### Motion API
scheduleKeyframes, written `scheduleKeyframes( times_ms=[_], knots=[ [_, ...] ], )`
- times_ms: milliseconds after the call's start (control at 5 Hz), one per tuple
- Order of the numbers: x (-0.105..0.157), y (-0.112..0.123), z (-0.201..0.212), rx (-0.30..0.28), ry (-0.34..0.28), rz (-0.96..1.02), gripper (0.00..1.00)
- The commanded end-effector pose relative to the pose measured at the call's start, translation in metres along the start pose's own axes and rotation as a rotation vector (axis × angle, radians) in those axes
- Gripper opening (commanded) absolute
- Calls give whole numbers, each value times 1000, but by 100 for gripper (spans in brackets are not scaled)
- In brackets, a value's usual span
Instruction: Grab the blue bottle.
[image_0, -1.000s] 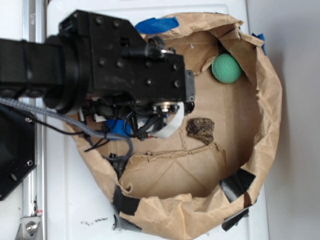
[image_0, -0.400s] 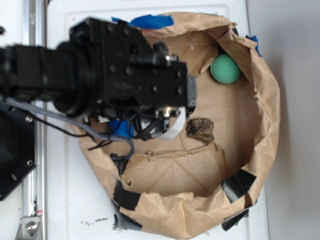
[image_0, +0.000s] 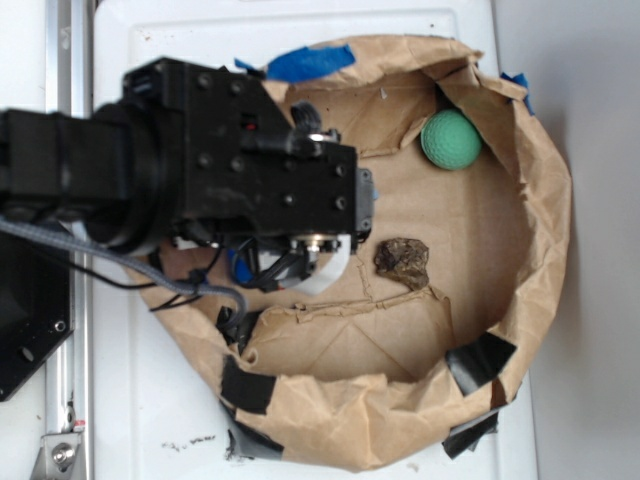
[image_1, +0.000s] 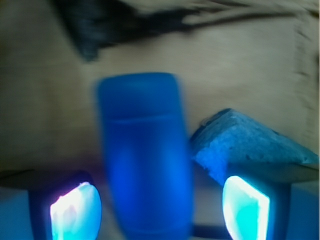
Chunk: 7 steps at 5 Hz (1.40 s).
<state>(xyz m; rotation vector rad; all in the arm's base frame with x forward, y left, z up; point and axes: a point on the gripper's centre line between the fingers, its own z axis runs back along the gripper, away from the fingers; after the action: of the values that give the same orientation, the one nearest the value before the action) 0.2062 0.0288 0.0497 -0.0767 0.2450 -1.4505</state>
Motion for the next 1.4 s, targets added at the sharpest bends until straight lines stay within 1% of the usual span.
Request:
scheduleKeyframes(
  times_ms=[0, 200, 400, 600, 800, 1000, 1200],
  knots=[
    [-7, 1, 11, 36, -31, 1, 100],
    [-1, 6, 1, 44, -22, 17, 100],
    [5, 16, -11, 48, -20, 36, 100],
    [10, 19, -15, 61, -25, 39, 100],
    [14, 26, -14, 67, -48, 56, 100],
    [14, 32, -12, 59, -63, 89, 0],
    [13, 32, -8, 72, -80, 101, 0]
  ],
)
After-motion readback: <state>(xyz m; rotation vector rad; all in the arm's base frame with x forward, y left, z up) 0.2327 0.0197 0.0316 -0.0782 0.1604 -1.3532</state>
